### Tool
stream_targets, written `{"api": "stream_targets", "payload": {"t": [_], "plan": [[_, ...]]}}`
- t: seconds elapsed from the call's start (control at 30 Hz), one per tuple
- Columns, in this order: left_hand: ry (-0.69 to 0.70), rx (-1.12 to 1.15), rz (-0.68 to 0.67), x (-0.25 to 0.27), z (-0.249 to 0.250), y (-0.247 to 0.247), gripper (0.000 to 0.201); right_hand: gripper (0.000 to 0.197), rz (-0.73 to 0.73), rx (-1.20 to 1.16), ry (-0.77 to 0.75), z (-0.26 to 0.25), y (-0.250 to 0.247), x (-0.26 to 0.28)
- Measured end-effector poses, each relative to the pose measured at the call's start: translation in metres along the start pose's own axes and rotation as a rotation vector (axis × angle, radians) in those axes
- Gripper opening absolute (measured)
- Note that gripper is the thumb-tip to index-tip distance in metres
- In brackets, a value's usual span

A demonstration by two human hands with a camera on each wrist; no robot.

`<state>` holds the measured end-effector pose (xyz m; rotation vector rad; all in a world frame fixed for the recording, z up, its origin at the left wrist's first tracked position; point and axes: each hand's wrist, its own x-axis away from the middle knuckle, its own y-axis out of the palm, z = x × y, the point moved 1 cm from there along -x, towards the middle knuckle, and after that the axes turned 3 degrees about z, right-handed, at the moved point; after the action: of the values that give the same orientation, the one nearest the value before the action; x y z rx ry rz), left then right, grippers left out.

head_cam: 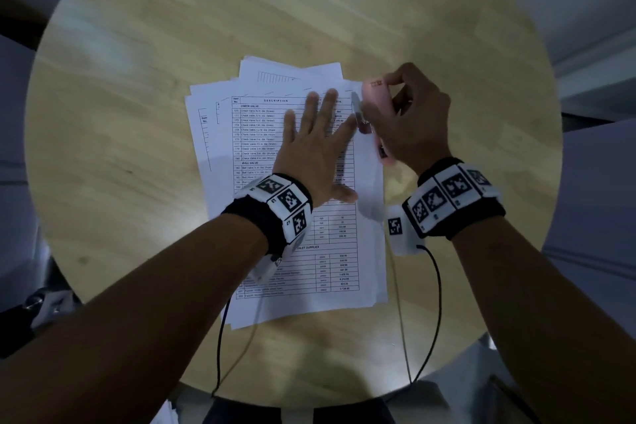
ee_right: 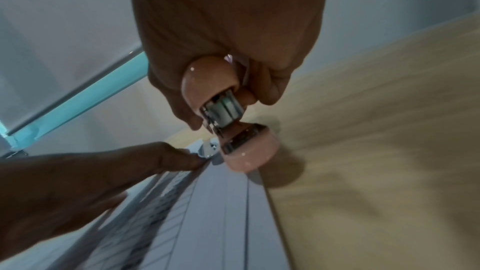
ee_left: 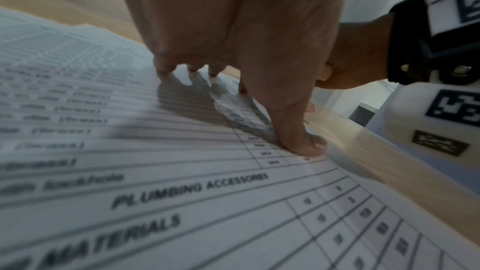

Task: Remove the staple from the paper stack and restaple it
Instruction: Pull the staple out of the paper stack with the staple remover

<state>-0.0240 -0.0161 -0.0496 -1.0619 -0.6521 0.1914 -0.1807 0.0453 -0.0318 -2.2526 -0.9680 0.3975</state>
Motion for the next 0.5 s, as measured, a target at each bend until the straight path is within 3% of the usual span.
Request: {"api": "stream_targets", "payload": {"t": [0.2,0.5], "plan": [[-0.040,0.059,0.029,0.004,-0.001,0.001,0.137,0.028,-0.043,0.021,0.023,0.000,0.006,-0.004],[-0.064,0.048,0.004,0.003,-0.001,0.002,0.146,0.027,0.053,0.064,0.060,-0.005,0.023,0.006]]}}
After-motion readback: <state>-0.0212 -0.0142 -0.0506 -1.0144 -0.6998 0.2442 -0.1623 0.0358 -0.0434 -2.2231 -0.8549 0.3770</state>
